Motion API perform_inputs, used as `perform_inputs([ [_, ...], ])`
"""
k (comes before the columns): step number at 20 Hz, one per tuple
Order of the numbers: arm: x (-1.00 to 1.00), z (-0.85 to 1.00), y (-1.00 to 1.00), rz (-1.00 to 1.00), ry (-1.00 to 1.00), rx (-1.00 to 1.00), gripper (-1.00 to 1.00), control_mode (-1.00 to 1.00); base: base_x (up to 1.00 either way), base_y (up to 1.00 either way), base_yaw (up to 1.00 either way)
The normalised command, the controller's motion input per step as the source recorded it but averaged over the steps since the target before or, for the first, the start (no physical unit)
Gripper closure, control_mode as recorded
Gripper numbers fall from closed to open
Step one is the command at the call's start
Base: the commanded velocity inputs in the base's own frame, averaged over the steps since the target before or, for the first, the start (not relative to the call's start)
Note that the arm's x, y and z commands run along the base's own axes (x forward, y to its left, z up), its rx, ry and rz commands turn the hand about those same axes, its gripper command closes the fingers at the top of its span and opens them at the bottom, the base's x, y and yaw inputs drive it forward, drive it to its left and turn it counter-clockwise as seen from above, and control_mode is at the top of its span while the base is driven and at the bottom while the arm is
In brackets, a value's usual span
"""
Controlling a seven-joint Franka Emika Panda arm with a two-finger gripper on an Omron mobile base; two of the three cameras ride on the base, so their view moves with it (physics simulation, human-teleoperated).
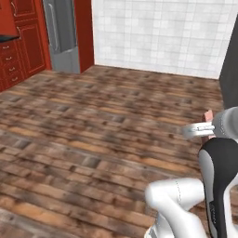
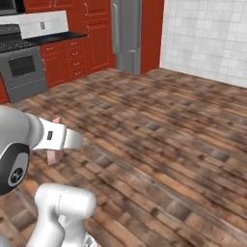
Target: Transport the steak and lemon to the fridge. Place the steak on the rack containing meat and place the lemon on the rack containing the vegetable, ensuring meats and vegetables are on different racks.
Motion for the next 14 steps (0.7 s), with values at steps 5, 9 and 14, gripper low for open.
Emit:
perform_inputs([
  [5,0.00,0.00,0.00,0.00,0.00,0.00,1.00,1.00,1.00,0.01,0.00],
  [9,0.00,0.00,0.00,0.00,0.00,0.00,1.00,1.00,1.00,0.07,0.00],
  [14,0.00,0.00,0.00,0.00,0.00,0.00,1.00,1.00,1.00,0.69,0.00],
])
